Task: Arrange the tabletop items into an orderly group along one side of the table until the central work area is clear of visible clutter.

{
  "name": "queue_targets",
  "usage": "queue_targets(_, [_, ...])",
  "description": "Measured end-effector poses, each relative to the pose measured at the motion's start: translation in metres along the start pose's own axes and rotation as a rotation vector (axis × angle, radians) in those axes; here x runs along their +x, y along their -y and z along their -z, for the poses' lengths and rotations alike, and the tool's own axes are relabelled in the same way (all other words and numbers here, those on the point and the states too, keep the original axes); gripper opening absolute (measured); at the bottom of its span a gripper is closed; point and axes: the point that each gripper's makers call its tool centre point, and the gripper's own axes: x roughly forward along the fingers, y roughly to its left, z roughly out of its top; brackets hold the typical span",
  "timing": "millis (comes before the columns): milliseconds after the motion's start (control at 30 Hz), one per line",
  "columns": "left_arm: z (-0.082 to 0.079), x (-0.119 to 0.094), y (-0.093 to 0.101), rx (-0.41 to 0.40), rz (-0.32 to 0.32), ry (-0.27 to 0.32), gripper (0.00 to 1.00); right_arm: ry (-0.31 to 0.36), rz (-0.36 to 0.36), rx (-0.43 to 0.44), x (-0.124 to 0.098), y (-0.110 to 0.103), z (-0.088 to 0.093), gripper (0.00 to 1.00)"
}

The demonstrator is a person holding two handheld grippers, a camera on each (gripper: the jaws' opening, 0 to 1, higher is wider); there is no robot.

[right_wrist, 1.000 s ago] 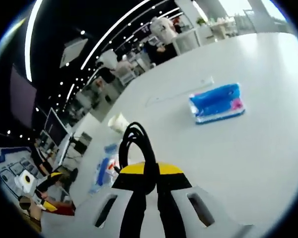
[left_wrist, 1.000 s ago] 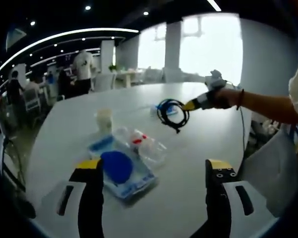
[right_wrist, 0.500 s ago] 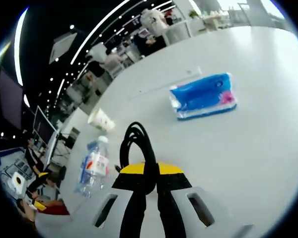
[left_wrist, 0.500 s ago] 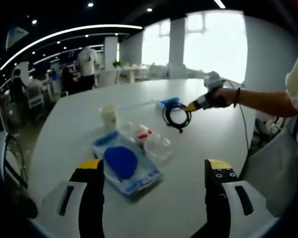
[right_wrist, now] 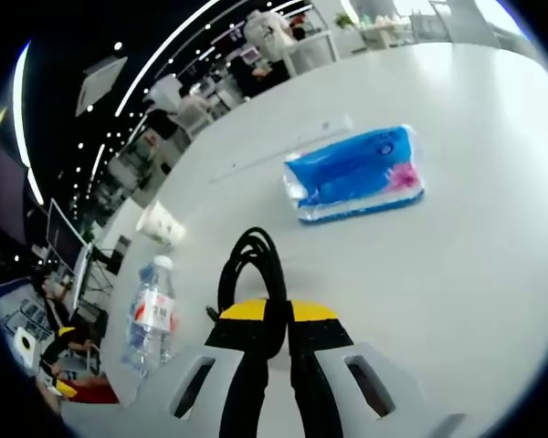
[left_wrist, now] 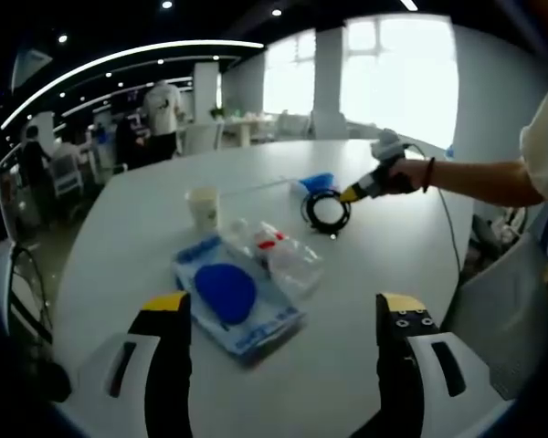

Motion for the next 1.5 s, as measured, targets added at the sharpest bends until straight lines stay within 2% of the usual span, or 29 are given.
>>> queue_targets(500, [-0.002, -0.003, -0.004, -0.008, -0.013, 0.019, 0.81, -0.045, 0.132, 0.019, 0.015, 0.02, 0.011, 0.07])
queue_targets(633, [-0.004, -0.004, -0.005, -0.01, -0.016, 0.027, 0.81, -0.023, 0.139, 0.049, 0.018, 0.021, 0.007, 0.08])
queue_targets(800, [-0.004, -0.005, -0.006, -0.002, -0.023, 0.025, 0.81, -0.018, 0.179, 0.011, 0.017, 0.025, 0.006, 0.14])
queue_targets(867, [-0.004, -0.005, -0.007, -0.001, -0.026, 0.029, 0.81, -0.001, 0.181, 0.014, 0.015, 0.025, 0.003, 0.19])
queue_targets(967, [-0.006, -0.006, -0.007, -0.004, -0.027, 0.035, 0.81, 0.035, 0.188, 0.01, 0.011, 0.024, -0.004, 0.4])
queue_targets(1067, [-0.005, -0.006, -0.007, -0.002, -0.026, 0.032, 0.82, 0.06, 0.184, -0.006, 0.008, 0.019, -0.01, 0.53])
queue_targets(1267, [-0.005, -0.005, -0.005, -0.003, -0.02, 0.029, 0.84, 0.069, 0.169, -0.043, 0.003, 0.008, -0.011, 0.69])
queue_targets(1500, [-0.005, -0.005, -0.002, -0.004, -0.014, 0.024, 0.87, 0.065, 0.155, -0.096, -0.002, -0.003, -0.011, 0.81])
